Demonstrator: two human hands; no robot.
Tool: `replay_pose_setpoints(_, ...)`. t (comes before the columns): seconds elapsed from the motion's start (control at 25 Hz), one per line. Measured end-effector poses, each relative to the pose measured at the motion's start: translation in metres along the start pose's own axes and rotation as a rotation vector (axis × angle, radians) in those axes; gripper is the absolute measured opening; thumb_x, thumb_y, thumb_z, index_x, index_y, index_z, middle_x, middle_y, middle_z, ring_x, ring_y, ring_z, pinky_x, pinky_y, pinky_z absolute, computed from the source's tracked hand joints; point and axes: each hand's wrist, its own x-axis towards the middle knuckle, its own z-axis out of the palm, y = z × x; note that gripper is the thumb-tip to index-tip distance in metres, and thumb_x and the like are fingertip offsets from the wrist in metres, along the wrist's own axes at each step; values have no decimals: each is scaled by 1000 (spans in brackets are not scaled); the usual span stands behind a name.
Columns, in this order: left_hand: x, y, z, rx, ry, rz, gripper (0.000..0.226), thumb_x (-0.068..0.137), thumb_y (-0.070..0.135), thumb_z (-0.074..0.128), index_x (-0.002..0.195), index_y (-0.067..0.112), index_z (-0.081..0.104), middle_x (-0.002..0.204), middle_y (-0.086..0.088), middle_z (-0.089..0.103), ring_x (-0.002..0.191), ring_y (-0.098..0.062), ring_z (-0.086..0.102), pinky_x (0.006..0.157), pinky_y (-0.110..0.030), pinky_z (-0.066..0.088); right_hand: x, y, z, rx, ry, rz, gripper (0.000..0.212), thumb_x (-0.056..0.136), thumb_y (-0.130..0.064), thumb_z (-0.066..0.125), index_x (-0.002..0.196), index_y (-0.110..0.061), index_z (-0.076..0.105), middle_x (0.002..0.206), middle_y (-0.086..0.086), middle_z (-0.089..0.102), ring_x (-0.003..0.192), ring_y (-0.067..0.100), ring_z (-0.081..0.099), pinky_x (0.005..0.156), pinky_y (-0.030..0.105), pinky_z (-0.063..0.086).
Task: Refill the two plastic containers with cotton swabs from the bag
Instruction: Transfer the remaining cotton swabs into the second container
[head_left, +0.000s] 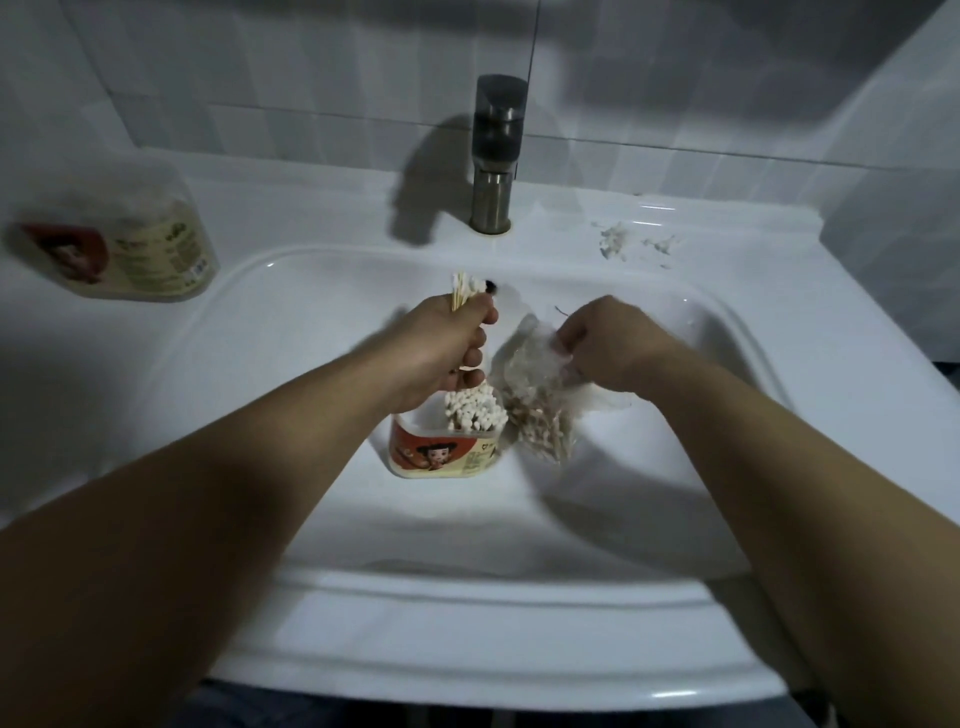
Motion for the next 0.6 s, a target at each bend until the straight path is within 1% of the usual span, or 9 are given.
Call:
replay_pose_setpoints(0.04,0,0,1,5,-3,2,24,108,33,46,94,17,57,57,7,38,49,-9,37,55,-25,47,-1,0,2,-47,-77,-20,22,84,-6,71,101,-18,77,96,4,75,82,18,64,68,23,47)
replay_pose_setpoints(0.12,-1,1,2,0,7,6,24,107,34,48,93,17,56,59,6,34,49,-9,32,51,-23,38,-3,-1,7,-109,-152,-87,27,82,-3,60,96,-17,77,91,6,75,84,22,68,74,27,56)
replay_pose_setpoints(0.16,-2,3,3,-18,12,7,24,107,35,48,92,17,54,60,5,31,49,-9,29,49,-22,33,-5,-4,8,-121,-172,-117,26,79,-3,54,88,-16,75,83,5,74,81,24,70,73,30,59)
replay_pose_setpoints(0.24,-2,5,4,-51,19,10,25,107,36,47,91,18,51,62,4,30,50,-9,28,48,-22,27,-6,-9,11,-129,-187,-156,19,80,-9,51,68,-13,66,67,2,70,69,22,70,62,27,57)
replay_pose_setpoints(0.28,-3,5,4,-53,22,12,25,107,36,47,91,18,50,63,4,32,50,-9,30,47,-21,28,-6,-11,13,-126,-190,-161,23,84,-15,52,63,-13,62,62,1,68,64,20,70,59,25,54)
replay_pose_setpoints(0.36,-2,3,3,-29,25,12,26,107,37,46,92,17,52,66,3,41,52,-9,39,46,-20,34,-6,-15,17,-165,-214,-180,31,91,-22,50,64,-14,63,64,1,69,62,17,68,59,24,48)
replay_pose_setpoints(0.48,-2,0,3,7,-4,2,27,107,38,46,93,16,54,69,2,48,57,-10,47,48,-22,41,-3,-15,22,-328,-212,-238,19,86,-11,51,89,-9,70,82,9,70,79,26,68,62,27,50)
replay_pose_setpoints(0.52,-2,-1,4,14,-16,0,27,107,38,46,94,16,55,70,2,49,58,-11,48,49,-23,42,-2,-14,24,-357,-222,-235,18,82,-7,53,90,-6,69,82,13,70,77,28,68,61,29,51)
replay_pose_setpoints(0.6,-2,-1,4,23,-27,-1,28,107,39,46,93,16,55,71,1,50,58,-11,49,50,-23,43,0,-12,29,-409,-258,-234,8,76,-6,55,78,-3,62,71,14,65,63,28,64,54,29,48)
